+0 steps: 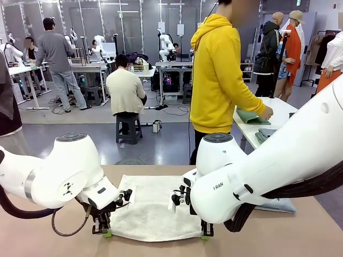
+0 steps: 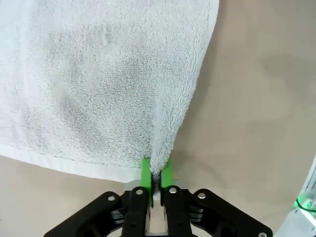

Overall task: Fold the towels and place them in the basket.
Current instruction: When a person lays out a Towel with hook on the table, fold it in half twice.

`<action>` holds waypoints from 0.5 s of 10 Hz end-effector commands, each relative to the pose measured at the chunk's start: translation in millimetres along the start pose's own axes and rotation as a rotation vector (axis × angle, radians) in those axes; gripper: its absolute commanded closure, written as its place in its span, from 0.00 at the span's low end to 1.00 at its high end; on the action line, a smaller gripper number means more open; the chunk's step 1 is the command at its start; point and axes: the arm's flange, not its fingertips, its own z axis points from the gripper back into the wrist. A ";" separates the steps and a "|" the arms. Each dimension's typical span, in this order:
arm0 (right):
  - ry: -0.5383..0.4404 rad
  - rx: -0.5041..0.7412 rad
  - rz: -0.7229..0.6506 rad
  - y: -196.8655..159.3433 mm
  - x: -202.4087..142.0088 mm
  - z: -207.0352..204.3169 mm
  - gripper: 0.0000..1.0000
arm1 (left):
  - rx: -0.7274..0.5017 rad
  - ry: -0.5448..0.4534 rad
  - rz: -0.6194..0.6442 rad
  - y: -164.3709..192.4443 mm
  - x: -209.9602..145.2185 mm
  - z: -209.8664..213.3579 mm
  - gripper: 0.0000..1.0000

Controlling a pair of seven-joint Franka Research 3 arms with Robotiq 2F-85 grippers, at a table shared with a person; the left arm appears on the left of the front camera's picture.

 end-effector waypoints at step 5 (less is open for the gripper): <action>-0.054 0.023 0.006 8.7 -1.2 33.9 1.00 | 0.007 0.013 0.044 -13.6 0.9 36.8 1.00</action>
